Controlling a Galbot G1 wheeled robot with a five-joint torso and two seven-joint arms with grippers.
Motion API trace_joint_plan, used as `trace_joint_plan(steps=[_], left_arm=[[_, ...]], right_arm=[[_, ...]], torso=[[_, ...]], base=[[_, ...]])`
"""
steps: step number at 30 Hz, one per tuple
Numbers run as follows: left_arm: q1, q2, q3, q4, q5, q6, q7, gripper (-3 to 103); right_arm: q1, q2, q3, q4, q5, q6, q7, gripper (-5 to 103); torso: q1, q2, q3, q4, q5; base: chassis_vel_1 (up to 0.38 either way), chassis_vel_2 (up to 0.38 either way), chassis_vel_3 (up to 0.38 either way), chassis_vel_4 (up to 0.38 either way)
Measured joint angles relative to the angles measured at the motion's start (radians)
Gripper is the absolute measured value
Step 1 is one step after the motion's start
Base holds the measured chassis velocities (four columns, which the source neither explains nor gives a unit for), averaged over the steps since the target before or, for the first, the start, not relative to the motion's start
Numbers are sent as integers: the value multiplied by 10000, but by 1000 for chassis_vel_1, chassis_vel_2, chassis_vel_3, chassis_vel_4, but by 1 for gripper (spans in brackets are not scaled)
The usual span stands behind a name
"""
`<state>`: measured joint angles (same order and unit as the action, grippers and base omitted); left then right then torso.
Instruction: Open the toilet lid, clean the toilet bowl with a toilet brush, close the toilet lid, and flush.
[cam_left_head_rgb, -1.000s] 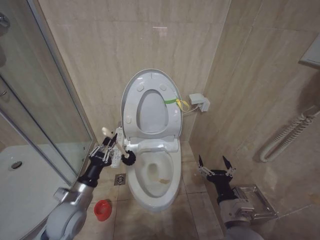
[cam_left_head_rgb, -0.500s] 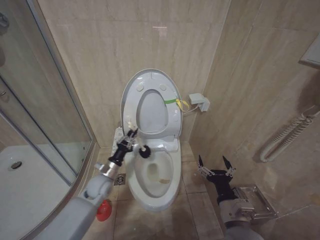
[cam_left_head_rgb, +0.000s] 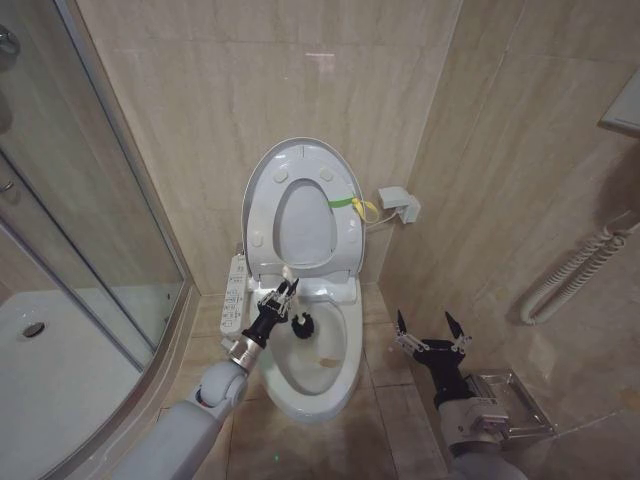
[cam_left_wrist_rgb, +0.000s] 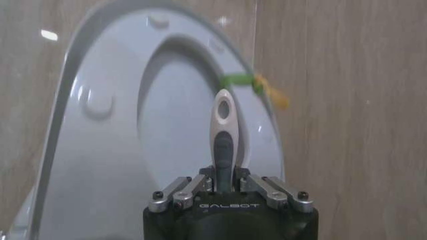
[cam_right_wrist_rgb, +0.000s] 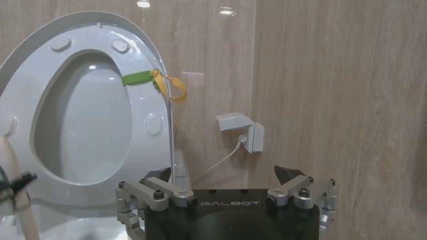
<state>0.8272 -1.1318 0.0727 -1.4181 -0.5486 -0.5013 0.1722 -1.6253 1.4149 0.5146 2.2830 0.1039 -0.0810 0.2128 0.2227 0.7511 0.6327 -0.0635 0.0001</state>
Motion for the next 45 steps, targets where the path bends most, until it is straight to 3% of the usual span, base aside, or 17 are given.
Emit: trace_joint_plan(steps=[16,25,40,45], left_arm=[[-1051,-718,1139,3249,193,-880,666,19],[-1339,-1174,1326,4766,540,-1250,902,19],[-1328,-1387,1053,5215,1015,-1393,803,19],[-1291,-1321,769,4660,1448,-1390,599,19]], right_arm=[[0,0,0,0,0,0,0,100],[0,0,0,0,0,0,0,100],[0,0,0,0,-1,0,0,100],[0,0,0,0,-1,0,0,100]], torso=[[0,0,0,0,0],[0,0,0,-1,0],[0,0,0,-1,-1],[0,0,0,-1,-1]], base=[[0,0,0,0],[0,0,0,0],[0,0,0,0],[0,0,0,0]])
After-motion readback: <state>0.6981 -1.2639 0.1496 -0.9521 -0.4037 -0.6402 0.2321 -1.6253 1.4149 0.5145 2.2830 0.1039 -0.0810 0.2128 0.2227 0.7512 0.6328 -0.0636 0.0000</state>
